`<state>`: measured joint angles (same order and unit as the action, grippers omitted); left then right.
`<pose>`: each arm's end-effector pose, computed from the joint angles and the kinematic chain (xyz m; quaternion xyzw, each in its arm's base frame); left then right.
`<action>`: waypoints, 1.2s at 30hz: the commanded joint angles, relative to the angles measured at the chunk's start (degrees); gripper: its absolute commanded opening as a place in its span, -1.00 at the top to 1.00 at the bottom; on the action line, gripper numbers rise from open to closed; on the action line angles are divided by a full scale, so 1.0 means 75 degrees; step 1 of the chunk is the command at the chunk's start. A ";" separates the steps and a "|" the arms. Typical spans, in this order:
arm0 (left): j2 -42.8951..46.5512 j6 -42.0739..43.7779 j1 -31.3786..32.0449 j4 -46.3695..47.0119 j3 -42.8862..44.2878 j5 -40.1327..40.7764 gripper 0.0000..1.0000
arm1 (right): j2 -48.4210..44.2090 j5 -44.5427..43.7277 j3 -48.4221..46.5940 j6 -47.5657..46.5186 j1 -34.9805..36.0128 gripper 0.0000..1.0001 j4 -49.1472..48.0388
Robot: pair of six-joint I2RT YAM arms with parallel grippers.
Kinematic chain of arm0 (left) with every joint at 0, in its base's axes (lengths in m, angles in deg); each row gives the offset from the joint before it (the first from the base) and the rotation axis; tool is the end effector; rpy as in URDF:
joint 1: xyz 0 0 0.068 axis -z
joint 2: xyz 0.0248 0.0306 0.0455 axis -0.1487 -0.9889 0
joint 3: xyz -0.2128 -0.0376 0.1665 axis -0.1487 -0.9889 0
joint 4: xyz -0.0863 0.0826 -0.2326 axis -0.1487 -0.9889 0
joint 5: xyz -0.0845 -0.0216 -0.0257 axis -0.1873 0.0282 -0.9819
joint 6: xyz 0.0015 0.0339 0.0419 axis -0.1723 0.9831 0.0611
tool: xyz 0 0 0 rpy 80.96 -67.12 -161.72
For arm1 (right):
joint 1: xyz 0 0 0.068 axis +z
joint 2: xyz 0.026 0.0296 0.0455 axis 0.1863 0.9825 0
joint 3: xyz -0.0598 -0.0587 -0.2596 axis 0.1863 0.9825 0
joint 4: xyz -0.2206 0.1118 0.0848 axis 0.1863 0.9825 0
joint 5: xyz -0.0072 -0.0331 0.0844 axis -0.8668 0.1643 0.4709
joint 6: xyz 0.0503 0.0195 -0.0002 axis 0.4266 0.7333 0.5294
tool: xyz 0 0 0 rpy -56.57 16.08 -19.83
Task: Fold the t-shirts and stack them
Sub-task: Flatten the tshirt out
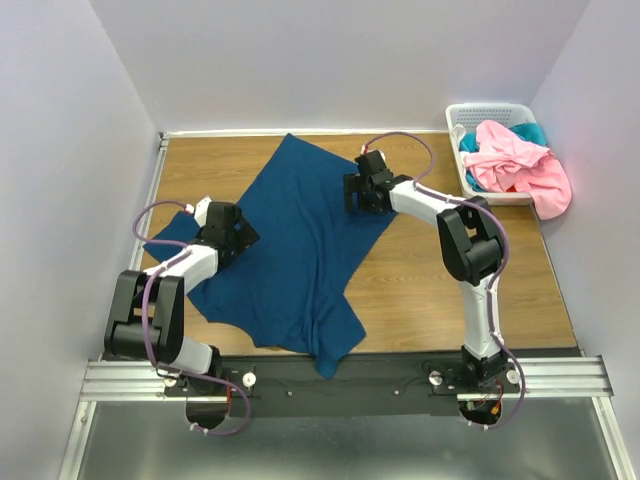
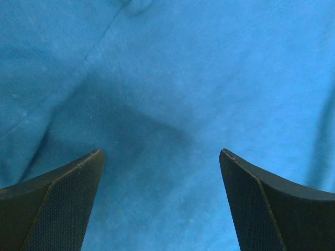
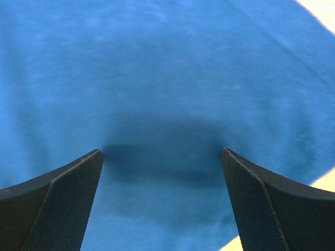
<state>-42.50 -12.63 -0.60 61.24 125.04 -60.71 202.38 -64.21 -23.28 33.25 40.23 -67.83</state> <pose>0.2718 -0.0313 0.1677 -0.3307 0.8666 -0.0880 0.3631 0.4151 0.2269 0.1716 -0.0553 0.9324 0.0581 0.3525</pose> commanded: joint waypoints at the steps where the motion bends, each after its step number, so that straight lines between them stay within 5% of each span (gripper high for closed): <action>1: -0.0673 0.0022 -0.0016 -0.0086 0.0481 -0.0098 -0.97 | 0.0053 -0.0020 0.0065 0.0064 -0.0253 -1.00 0.0224; 8: -0.2231 0.0244 0.0194 -0.0296 0.2004 -0.0015 -0.97 | -0.0485 -0.0396 0.1529 0.0626 -0.0440 -1.00 0.0224; 21: -0.6025 0.0865 0.1646 -0.2170 0.7530 -0.0143 -0.97 | -0.3904 0.0024 0.6204 0.2429 -0.0429 -1.00 0.0248; 27: -0.7258 0.1508 0.2198 -0.2442 0.9794 -0.0471 -0.97 | -0.5871 0.0506 0.7624 0.3355 0.0881 -1.00 0.0259; 32: -0.7191 0.1803 0.2281 -0.2640 1.0338 -0.0555 -0.97 | -0.7117 0.0543 0.7497 0.3275 0.1364 -1.00 0.0271; 36: -0.6058 0.1850 0.2246 -0.2454 0.8716 0.0639 -0.97 | -0.7692 -0.0427 0.6958 0.2796 0.1352 -1.00 0.0447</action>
<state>-96.23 -0.76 17.06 44.44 198.72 -62.61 148.88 -61.90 32.72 55.15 50.42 -66.58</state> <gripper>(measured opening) 0.984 0.998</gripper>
